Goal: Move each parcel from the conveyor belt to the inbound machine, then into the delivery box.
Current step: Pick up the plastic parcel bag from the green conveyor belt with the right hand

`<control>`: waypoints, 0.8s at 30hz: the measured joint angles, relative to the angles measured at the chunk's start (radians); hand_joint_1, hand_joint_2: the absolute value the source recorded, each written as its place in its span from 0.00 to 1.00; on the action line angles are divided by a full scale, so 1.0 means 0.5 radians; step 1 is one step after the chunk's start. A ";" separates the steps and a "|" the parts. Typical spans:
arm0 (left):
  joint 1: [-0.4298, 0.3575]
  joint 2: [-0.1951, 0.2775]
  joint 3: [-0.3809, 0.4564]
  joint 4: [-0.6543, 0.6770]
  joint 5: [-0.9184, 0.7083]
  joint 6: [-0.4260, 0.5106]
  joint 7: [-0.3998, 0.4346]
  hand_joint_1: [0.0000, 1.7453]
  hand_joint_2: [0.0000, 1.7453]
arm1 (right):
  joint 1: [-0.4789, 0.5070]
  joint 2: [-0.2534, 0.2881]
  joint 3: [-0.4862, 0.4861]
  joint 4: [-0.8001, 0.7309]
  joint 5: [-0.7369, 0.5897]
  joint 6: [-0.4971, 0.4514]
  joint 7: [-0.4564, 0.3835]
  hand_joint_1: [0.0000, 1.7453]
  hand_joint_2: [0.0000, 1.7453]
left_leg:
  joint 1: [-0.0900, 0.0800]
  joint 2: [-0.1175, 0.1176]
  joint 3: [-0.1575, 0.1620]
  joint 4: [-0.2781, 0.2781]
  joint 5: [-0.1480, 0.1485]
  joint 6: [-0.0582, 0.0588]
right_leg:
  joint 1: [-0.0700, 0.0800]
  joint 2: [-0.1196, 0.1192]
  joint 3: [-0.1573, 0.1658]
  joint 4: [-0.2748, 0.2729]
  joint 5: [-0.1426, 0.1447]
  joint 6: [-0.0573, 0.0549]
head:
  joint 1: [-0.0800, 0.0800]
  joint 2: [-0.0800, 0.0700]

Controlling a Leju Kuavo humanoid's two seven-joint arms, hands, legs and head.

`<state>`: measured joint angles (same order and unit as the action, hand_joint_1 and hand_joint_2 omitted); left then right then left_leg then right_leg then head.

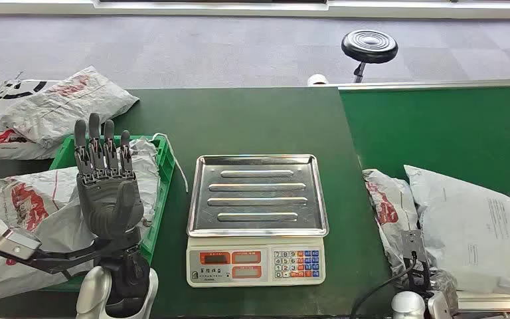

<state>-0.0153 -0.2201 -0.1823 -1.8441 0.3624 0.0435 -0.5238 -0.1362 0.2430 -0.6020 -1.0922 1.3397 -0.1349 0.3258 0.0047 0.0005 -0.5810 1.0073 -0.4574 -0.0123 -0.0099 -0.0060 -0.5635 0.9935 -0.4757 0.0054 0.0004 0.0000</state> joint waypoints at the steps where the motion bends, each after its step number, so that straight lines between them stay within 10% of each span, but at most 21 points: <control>1: 0.000 0.000 0.000 0.000 0.000 -0.001 0.000 0.00 1.00 | 0.001 0.000 0.000 0.000 0.000 0.001 0.000 1.00 1.00 | 0.000 0.000 0.000 0.000 0.000 0.000 | 0.000 0.000 0.000 0.000 0.000 0.000 | 0.000 0.000; 8: 0.000 0.000 0.000 0.000 0.000 -0.005 0.003 0.00 1.00 | 0.015 0.010 0.000 -0.013 0.000 -0.004 -0.013 1.00 1.00 | 0.001 0.000 0.000 0.000 -0.002 0.000 | -0.001 0.000 0.000 0.000 -0.002 0.001 | 0.000 0.000; 17: 0.035 0.000 0.000 -0.038 -0.010 -0.005 -0.012 0.00 1.00 | 0.073 0.086 0.008 -0.257 -0.253 -0.213 -0.435 1.00 1.00 | 0.000 0.002 -0.004 0.000 -0.003 0.000 | -0.003 0.002 -0.005 0.001 -0.001 0.001 | 0.000 0.000; 24: 0.047 0.008 0.000 -0.084 0.030 -0.003 -0.020 0.00 1.00 | 0.164 0.087 0.239 -0.906 -0.941 -0.797 -0.921 1.00 1.00 | -0.001 0.001 -0.004 0.000 -0.003 0.000 | -0.003 0.001 -0.007 0.001 -0.002 0.001 | 0.000 0.000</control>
<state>0.0080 -0.2163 -0.1823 -1.8859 0.3774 0.0418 -0.5336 -0.0544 0.2865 -0.4822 -1.5453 0.8690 -0.5336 -0.1345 0.0041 0.0009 -0.5831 1.0072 -0.4587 -0.0124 -0.0117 -0.0053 -0.5668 0.9941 -0.4766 0.0057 0.0006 0.0000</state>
